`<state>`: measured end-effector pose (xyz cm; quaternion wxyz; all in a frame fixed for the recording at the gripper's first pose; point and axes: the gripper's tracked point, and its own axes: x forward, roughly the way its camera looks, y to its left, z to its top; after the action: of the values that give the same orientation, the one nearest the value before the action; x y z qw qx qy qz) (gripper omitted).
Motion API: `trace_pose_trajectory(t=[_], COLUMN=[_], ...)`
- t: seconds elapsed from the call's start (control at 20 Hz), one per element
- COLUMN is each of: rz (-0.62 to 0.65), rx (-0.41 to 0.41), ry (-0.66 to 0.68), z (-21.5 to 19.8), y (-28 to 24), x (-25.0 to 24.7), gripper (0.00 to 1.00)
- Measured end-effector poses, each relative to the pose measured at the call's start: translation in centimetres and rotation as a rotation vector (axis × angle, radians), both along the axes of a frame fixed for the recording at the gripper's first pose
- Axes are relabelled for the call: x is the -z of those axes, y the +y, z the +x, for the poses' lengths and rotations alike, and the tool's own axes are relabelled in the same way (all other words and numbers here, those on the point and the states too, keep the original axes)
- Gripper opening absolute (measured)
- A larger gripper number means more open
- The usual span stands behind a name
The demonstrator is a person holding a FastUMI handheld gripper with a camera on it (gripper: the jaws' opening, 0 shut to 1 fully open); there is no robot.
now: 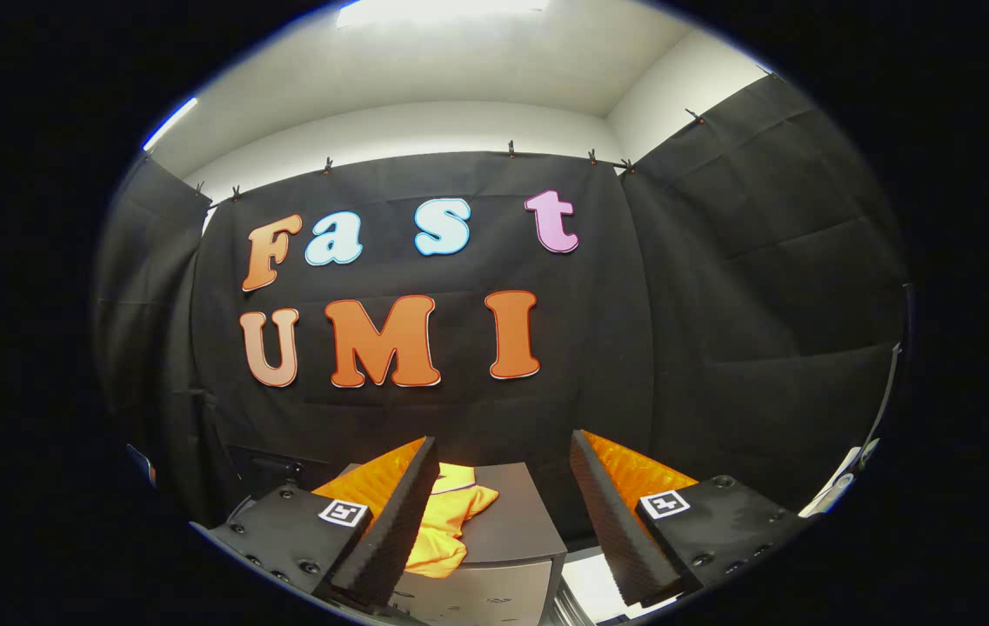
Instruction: Put the clothes into the washing machine and then close the washing machine lid.
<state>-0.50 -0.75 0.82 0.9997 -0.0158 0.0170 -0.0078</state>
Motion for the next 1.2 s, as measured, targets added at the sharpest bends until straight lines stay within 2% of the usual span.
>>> trace_pose_trajectory(t=[0.65,1.2], rz=[0.003,-0.018], rx=[-0.015,-0.044], ry=[0.008,0.035], z=[0.3,2.0], y=[1.7,7.4], x=[0.3,0.4], gripper=[0.98,0.98])
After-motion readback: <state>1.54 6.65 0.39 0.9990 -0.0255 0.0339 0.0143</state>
